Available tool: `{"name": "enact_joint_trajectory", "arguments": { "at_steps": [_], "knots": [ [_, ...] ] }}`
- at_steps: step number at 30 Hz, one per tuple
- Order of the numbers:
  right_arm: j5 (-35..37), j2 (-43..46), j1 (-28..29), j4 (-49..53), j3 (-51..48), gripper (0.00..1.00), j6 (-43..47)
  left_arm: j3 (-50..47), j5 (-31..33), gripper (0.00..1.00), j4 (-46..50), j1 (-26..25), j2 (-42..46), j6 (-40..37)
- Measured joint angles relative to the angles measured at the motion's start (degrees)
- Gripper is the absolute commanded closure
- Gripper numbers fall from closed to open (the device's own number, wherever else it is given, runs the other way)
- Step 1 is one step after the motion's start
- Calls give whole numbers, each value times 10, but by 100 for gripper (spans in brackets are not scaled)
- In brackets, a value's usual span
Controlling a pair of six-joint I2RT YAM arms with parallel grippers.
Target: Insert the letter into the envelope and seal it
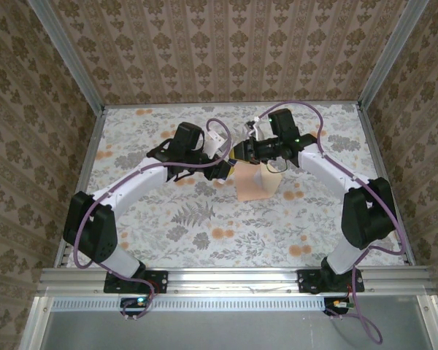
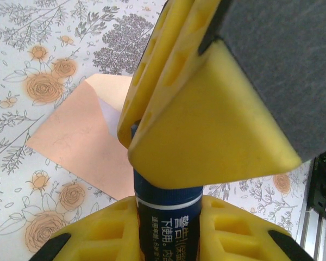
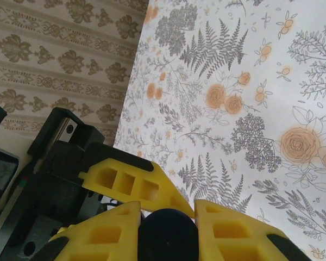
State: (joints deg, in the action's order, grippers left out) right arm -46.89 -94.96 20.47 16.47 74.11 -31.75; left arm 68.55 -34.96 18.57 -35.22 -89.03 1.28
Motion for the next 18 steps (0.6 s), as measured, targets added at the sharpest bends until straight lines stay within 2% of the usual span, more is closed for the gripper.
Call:
{"name": "enact_joint_trajectory", "arguments": {
  "at_steps": [14, 18],
  "knots": [
    [5, 4, -12, 12, 0, 97, -10, 0, -2, 100, -10, -5, -10, -3],
    [36, 4, -31, 17, 12, 96, -7, -5, -2, 100, 32, -7, -12, -5]
  ]
}}
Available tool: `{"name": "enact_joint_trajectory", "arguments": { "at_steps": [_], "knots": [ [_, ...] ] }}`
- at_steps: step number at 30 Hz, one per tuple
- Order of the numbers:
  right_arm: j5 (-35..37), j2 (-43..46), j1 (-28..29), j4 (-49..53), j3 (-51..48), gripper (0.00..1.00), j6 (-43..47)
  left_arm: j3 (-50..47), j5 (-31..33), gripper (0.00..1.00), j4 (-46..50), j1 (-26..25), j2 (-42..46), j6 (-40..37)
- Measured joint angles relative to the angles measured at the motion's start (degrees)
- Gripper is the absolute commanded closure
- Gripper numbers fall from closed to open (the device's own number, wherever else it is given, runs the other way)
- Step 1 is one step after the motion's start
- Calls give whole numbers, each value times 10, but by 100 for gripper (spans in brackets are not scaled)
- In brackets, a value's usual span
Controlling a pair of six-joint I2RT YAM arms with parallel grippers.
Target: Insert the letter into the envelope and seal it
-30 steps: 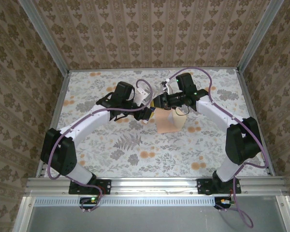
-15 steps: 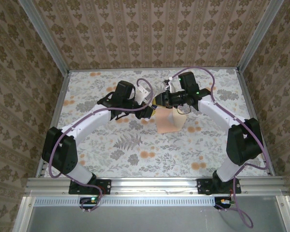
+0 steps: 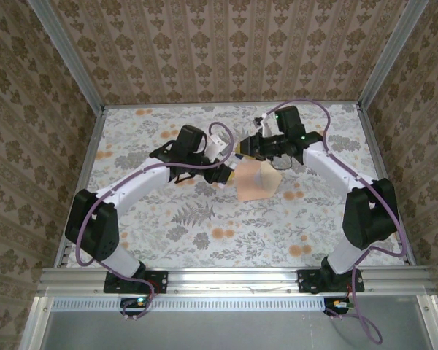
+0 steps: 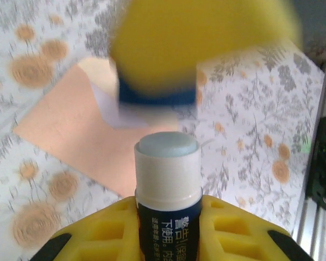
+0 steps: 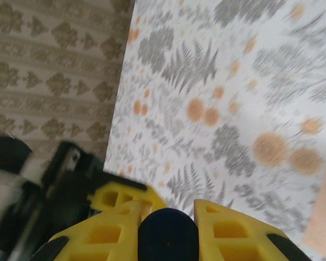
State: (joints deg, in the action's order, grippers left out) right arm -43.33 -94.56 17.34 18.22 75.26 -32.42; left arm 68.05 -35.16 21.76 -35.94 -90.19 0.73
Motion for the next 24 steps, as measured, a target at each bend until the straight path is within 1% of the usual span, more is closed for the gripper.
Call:
{"name": "enact_joint_trajectory", "arguments": {
  "at_steps": [4, 9, 14, 19, 24],
  "knots": [
    [33, 3, -24, 1, 13, 96, 12, -5, 0, 100, 32, 0, -1, -4],
    [71, 9, -24, 26, 13, 95, 35, -5, 1, 100, 42, 0, -1, -6],
    [143, 29, -24, 62, 7, 94, 57, -6, 3, 100, 46, 3, -1, -6],
    [241, 80, -25, 62, -63, 92, 59, -10, 3, 100, 45, 9, -1, -6],
    [342, 104, -25, 53, -148, 92, 51, -23, 4, 100, 43, 16, -1, -6]
  ]
}}
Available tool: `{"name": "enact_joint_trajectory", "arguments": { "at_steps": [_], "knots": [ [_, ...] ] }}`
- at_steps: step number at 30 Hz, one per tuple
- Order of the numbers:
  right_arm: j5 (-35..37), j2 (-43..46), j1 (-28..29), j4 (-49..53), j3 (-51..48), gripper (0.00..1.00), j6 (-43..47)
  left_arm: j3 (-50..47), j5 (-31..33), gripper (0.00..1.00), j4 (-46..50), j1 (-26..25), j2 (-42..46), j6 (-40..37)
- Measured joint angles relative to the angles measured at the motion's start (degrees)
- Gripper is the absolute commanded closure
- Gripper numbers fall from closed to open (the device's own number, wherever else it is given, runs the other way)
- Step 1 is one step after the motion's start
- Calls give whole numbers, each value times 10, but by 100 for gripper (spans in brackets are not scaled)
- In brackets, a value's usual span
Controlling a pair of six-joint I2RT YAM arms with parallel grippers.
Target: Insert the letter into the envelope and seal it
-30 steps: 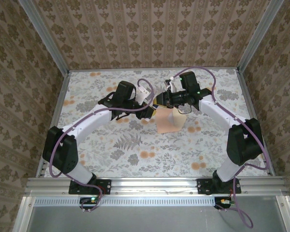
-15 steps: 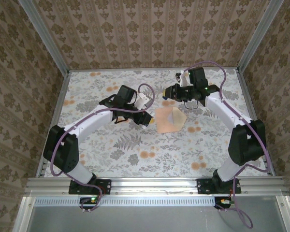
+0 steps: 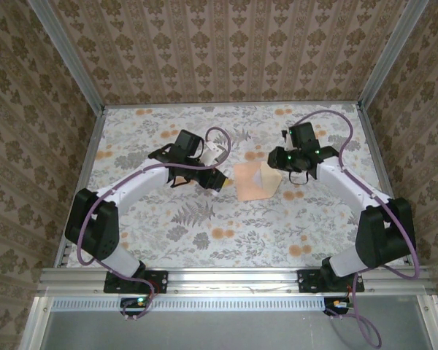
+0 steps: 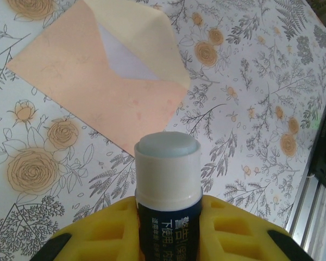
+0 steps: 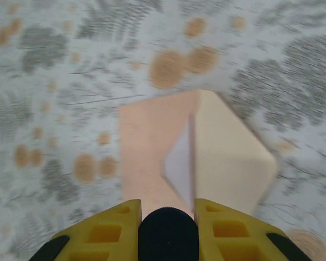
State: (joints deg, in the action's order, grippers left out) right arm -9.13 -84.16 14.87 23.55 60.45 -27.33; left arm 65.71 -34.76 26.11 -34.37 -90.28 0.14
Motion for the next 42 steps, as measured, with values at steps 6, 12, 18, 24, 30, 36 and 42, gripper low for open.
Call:
{"name": "enact_joint_trajectory", "arguments": {
  "at_steps": [6, 12, 18, 24, 30, 36, 42],
  "knots": [
    [105, 17, 2, -38, -86, 91, -31, -17, 0, 100, -10, 7, 3, 0],
    [191, 25, 20, -85, -141, 91, -60, -34, -1, 100, -21, 15, 20, 0],
    [245, 25, 32, -136, -181, 89, -88, -37, -2, 100, -26, 22, 23, 0],
    [276, 20, 35, -163, -192, 86, -106, -47, -3, 100, -26, 26, 24, 0],
    [289, 6, 43, -180, -201, 85, -113, -57, -15, 100, -30, 30, 28, 0],
    [297, -14, 52, -189, -204, 82, -115, -70, -19, 100, -45, 30, 33, 0],
    [300, -25, 60, -194, -204, 79, -116, -77, -22, 100, -61, 30, 37, 1]
  ]
}}
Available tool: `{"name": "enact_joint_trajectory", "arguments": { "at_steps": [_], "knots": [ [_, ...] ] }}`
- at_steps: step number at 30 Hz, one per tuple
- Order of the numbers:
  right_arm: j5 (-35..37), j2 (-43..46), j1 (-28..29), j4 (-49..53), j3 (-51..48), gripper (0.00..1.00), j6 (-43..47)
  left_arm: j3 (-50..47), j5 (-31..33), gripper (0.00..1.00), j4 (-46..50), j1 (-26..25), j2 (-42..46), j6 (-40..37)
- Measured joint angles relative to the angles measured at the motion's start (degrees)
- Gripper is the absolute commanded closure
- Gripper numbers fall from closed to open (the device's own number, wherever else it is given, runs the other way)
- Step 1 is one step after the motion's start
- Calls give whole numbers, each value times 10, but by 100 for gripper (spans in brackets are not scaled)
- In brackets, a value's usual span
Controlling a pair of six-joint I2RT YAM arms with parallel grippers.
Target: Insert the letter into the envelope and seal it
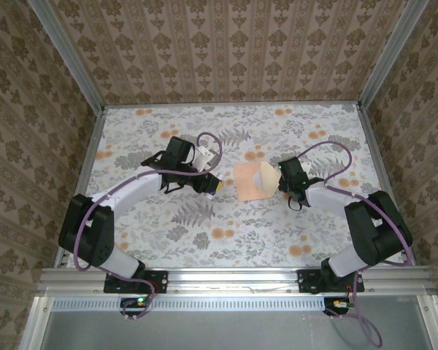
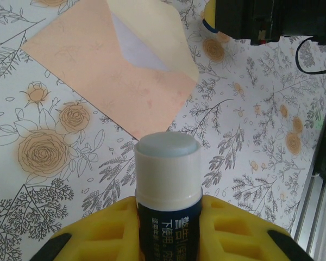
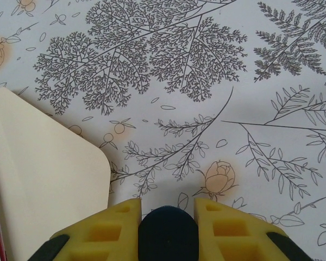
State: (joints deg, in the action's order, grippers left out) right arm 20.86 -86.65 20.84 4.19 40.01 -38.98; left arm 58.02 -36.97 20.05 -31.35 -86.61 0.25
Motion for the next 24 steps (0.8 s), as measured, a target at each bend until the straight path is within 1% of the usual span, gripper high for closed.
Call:
{"name": "enact_joint_trajectory", "arguments": {
  "at_steps": [12, 22, 24],
  "knots": [
    [13, -26, 13, -10, -4, 71, -3, -7, -4, 100, -9, 0, 1, 1],
    [18, -28, 16, -10, -4, 63, -3, -7, -4, 100, -12, 0, 1, 1],
    [19, -30, 16, -9, -4, 63, -2, -7, -4, 100, -12, 0, 1, 1]
  ]
}}
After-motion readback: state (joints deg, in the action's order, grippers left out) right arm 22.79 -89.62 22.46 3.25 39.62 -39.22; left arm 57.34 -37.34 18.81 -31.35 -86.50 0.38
